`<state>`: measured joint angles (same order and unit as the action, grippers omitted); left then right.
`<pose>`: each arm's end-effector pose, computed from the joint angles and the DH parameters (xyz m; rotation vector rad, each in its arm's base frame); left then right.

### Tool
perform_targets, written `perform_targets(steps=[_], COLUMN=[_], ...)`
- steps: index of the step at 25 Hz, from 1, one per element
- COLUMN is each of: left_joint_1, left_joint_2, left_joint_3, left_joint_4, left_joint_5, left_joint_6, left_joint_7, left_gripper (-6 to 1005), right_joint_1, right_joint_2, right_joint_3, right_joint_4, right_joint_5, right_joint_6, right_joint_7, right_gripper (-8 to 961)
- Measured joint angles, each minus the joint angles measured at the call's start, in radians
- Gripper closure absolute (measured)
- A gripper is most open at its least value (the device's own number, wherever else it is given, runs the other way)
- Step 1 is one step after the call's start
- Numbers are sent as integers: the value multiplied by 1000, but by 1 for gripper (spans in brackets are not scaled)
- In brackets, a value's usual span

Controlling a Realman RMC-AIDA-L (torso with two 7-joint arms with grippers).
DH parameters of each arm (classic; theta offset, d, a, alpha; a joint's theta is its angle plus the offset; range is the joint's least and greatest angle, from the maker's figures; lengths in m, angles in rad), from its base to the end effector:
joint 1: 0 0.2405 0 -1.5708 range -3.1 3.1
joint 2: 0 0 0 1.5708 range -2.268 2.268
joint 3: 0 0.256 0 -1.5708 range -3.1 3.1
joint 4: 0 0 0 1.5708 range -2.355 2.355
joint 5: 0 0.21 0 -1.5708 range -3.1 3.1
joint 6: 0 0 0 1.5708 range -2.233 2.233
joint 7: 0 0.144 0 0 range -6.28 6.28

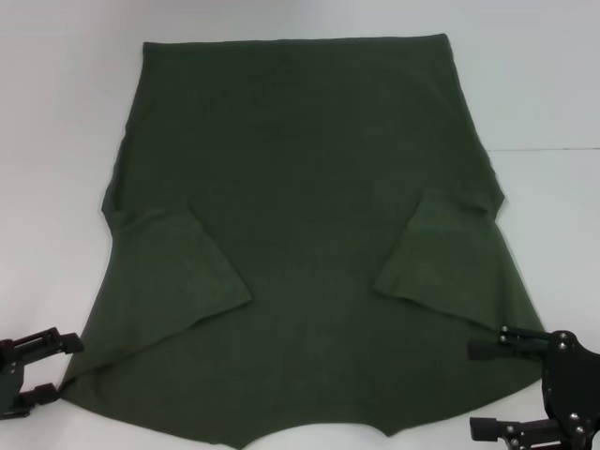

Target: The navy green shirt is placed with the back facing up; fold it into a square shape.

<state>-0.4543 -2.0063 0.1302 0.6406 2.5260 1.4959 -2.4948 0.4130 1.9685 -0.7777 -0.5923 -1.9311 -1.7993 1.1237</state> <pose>-0.3818 0.2834 0.0526 -1.5750 -2.2720 -0.6812 0.2919 0.2744 0.0269 -2.8871 0.3436 0.7674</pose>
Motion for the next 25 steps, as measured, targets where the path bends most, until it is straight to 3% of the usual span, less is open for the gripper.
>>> perform_targets(steps=[25], left_joint_1=[-15], left_joint_2=[2], left_joint_3=[21], left_joint_4=[3], left_joint_5=[2], left_joint_6=[-13], left_joint_7=[48], left_gripper=[85], right_joint_1=[8], right_joint_2=[-2], right_joint_3=[0], right_joint_4=[11], right_joint_5=[0], right_joint_6=[0], right_joint_7=[1], right_gripper=[23])
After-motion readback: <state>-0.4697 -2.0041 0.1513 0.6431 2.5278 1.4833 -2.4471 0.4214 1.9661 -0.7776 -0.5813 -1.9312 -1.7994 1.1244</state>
